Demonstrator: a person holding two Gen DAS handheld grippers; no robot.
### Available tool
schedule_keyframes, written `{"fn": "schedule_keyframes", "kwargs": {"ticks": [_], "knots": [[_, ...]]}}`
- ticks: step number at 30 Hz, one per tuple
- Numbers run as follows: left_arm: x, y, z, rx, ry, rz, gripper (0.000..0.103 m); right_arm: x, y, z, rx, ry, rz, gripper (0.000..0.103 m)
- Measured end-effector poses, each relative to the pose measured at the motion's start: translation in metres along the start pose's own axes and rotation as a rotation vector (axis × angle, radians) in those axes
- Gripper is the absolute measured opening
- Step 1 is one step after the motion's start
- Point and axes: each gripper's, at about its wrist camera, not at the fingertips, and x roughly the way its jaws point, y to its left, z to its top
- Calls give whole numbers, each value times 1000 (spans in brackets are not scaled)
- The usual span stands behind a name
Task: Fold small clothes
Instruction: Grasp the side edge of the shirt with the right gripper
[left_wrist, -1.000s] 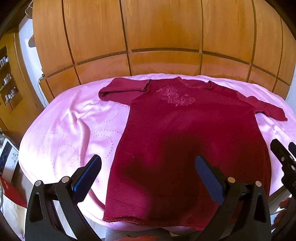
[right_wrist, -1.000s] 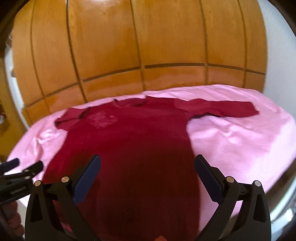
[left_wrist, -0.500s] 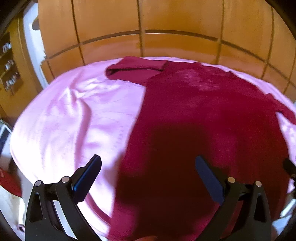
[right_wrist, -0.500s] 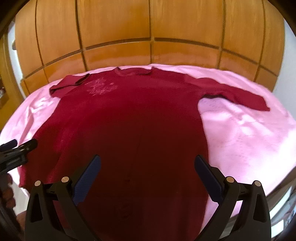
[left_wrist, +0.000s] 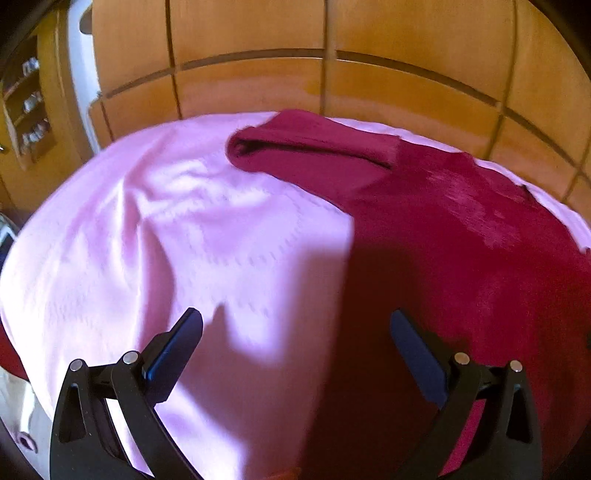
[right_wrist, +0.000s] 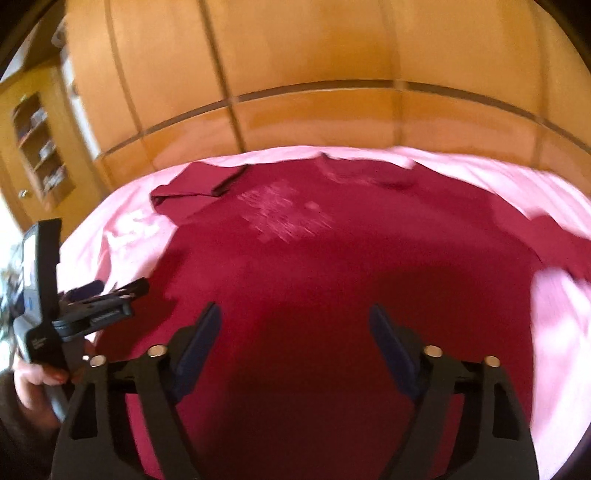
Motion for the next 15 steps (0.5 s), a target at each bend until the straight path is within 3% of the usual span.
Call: {"fn": "schedule_keyframes", "kwargs": {"ticks": [5,7,11,15], "knots": [[25,19,11,-27,79,57,101,44,15,36,-32,41,57,59],[29,36,14,-48,62,171,101,64,23,51,-41,66,74,58],[40,59,13,-86,59,291,101,88,37,72,-83,67,73,58],[44,60,7,-106,40,284,101,126,55,94,-102,81,70,58]]}}
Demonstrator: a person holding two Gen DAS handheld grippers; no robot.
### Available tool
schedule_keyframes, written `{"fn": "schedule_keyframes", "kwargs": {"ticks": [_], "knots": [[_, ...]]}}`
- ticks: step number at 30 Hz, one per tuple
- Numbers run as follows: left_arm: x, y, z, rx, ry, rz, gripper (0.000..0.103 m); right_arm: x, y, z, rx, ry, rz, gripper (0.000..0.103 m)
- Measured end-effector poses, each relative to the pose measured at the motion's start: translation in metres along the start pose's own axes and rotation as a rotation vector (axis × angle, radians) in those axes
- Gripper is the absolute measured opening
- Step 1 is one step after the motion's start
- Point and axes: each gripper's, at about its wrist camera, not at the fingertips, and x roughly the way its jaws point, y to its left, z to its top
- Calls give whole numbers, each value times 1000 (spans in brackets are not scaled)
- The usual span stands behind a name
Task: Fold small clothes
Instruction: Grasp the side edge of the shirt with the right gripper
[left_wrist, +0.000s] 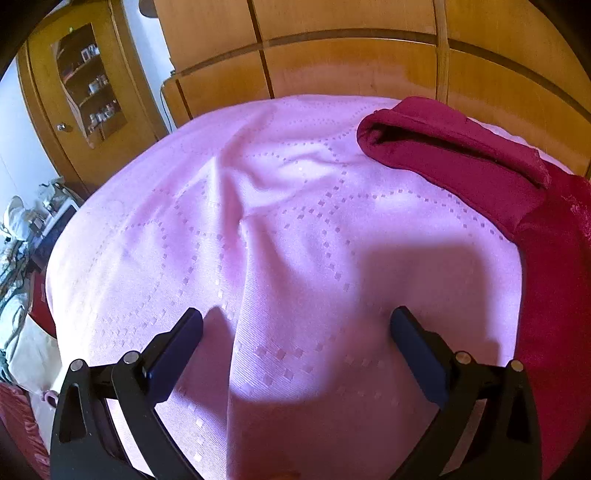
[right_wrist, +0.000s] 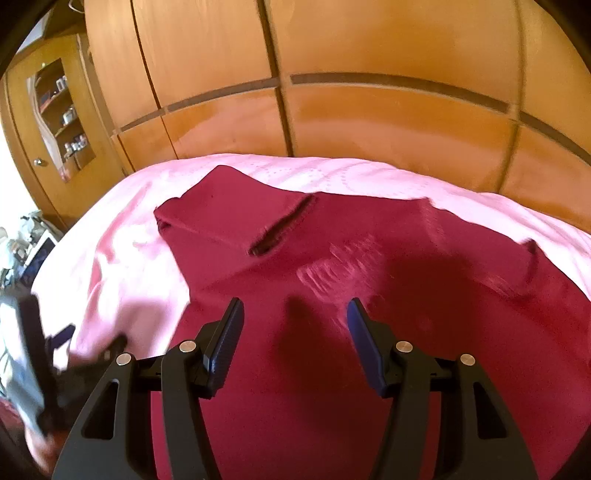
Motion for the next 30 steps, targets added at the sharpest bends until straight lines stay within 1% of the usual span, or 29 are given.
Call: {"fn": "schedule_keyframes", "kwargs": {"ticks": [3,4,8,9,10,11,12,13,14,16,20,23,26,30], "knots": [[2,-2,-2,5,-4,6,101,26,7,15,0,11,-2,58],[4,-1,-2,-1,-2,-4,101,34,11,19,-4,12,-6,54],[10,6,2,-27,8,-42,101,60,20,32,-3,15,-2,48],[10,6,2,-26,6,-39,101,66,21,35,7,17,2,44],[10,4,2,-22,4,-34,101,69,21,36,12,18,10,34],[8,3,1,-20,2,-30,101,72,22,38,13,22,21,28],[7,2,0,-18,1,-27,101,77,25,40,1,31,35,18],[7,2,0,-17,0,-27,101,80,28,41,-12,38,35,12],[8,2,-1,-18,0,-28,101,82,31,42,-28,46,35,9],[7,2,-2,-19,0,-30,101,80,33,41,-33,43,34,6],[8,3,-1,-23,3,-36,101,59,28,39,-20,-5,34,5],[8,4,-1,-24,3,-39,101,33,19,34,-3,-46,37,5],[8,4,-1,-25,3,-39,101,1,2,23,26,-81,45,5],[8,4,-1,-23,3,-36,101,-34,-23,5,46,-116,4,5]]}}
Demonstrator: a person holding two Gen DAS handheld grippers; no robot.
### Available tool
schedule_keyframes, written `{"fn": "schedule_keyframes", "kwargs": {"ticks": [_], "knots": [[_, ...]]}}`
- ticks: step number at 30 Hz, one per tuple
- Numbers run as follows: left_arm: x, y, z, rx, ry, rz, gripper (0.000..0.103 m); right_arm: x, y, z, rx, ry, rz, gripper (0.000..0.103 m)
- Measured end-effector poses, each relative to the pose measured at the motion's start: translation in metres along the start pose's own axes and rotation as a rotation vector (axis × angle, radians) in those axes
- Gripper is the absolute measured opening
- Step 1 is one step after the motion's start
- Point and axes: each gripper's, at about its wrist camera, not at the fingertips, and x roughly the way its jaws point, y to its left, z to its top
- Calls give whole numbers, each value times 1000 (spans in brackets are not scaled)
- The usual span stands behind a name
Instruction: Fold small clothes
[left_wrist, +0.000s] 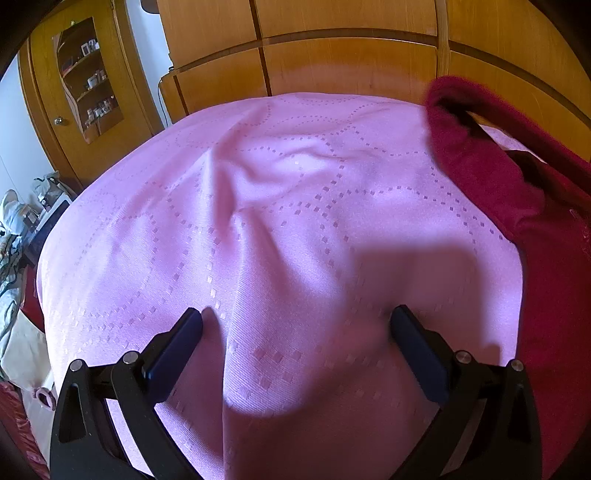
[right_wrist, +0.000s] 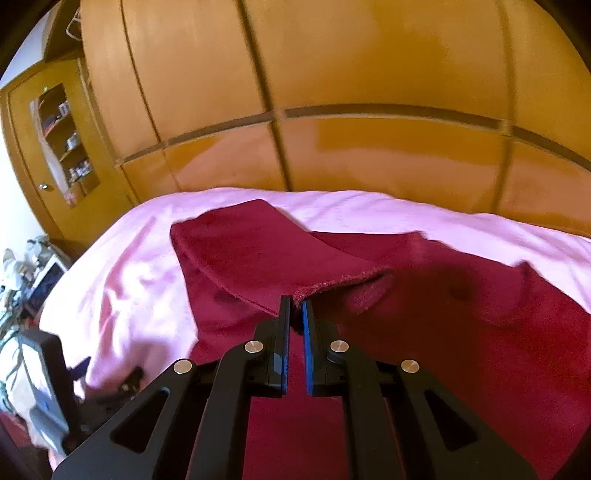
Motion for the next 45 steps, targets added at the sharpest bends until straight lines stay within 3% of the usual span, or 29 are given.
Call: {"fn": "schedule_keyframes", "kwargs": {"ticks": [7,8,10,14,17,19,20,22,23,25,29,32,33,35,39,41,43,44,45], "knots": [[-4,-4,5,37,19,32,101,-33,-54,-23,56,-5,-100,5],[-7,-5,10,46,41,24,101,-36,-61,-27,65,-1,-109,5],[-15,-6,27,52,73,-69,101,-39,-73,-34,76,3,-127,5],[-39,-24,54,44,-54,-91,101,-41,-88,-43,94,-1,-155,5],[-35,-60,67,146,-70,-120,99,-41,-95,-51,107,-6,-179,5],[-25,-84,68,237,-94,-112,69,-44,-103,-55,127,-11,-204,5],[-18,-99,68,295,-97,-119,63,-45,-110,-57,155,-14,-209,5],[-8,-115,65,358,-91,-156,40,-48,-121,-59,199,-20,-213,5],[-3,-123,64,385,-98,-158,35,-49,-127,-61,227,-21,-215,5],[0,-130,63,409,-95,-194,6,-48,-135,-64,256,-17,-209,5],[-23,-118,65,380,-143,-235,6,-53,-140,-68,287,-22,-209,5],[-36,-100,61,310,-126,-267,6,-64,-143,-65,305,-64,-224,5],[-33,-98,59,304,-109,-262,0,-69,-144,-66,314,-77,-226,5],[-24,-90,47,276,-79,-202,0,-70,-148,-69,320,-69,-242,5],[-4,-74,34,209,15,-247,0,-58,-159,-80,368,-15,-235,5],[-10,-67,36,180,2,-278,11,-53,-162,-85,387,-6,-222,6],[-23,-64,40,160,-26,-323,82,-49,-166,-88,403,2,-207,13],[-32,-62,43,139,-61,-344,88,-47,-168,-88,411,4,-196,14],[-38,-62,46,119,-89,-364,88,-46,-171,-90,428,2,-179,14]]}}
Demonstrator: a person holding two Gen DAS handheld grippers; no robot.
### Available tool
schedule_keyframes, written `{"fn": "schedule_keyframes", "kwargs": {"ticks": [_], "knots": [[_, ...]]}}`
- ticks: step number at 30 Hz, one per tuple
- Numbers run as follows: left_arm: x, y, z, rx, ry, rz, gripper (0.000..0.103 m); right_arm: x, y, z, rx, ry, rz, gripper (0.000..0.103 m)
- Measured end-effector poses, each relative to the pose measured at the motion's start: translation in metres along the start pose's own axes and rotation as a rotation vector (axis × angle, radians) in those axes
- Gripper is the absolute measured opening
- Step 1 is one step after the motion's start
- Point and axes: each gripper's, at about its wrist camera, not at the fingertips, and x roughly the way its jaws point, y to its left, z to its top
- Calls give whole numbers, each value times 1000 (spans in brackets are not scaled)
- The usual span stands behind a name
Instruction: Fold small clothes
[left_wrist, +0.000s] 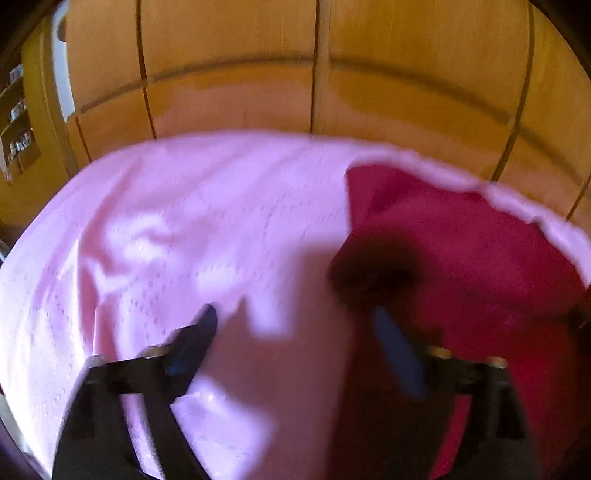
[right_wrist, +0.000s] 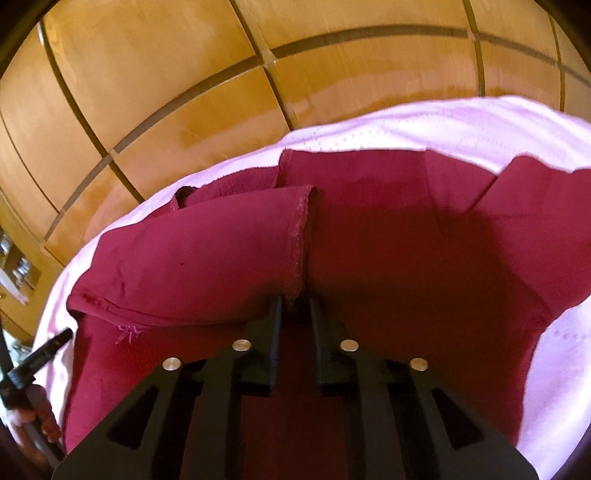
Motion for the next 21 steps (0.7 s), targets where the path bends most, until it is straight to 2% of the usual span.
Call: {"fn": "schedule_keyframes", "kwargs": {"ticks": [3,5,7,8,9,10,11,12,13,15,17,20,21], "knots": [[-6,-10,15,-28,-30,-29,88,-1,-8,0,43,-5,44,17],[0,-25,25,-9,-19,21,88,-2,-9,0,53,-11,61,20],[14,-39,33,-7,16,52,88,-3,-7,1,48,-16,72,31],[26,-42,36,-22,53,63,87,-3,-4,1,35,-17,69,33],[39,-43,36,-29,94,76,72,-4,-2,1,23,-17,61,34],[54,-41,35,-21,142,69,48,-4,0,2,13,-13,51,36],[62,-41,31,-13,169,46,43,-3,4,3,-4,-11,37,37],[60,-42,26,-2,146,51,42,-3,6,3,-13,-4,26,37],[53,-46,21,35,113,65,36,-2,8,4,-22,-3,15,37],[44,-50,15,94,84,84,29,-2,10,5,-34,1,-2,37],[29,-44,8,74,59,76,29,-1,11,6,-40,2,-10,37],[29,-30,-1,43,79,82,30,0,14,7,-53,3,-25,37],[32,-30,-5,62,82,96,36,1,14,7,-55,3,-27,37]]}}
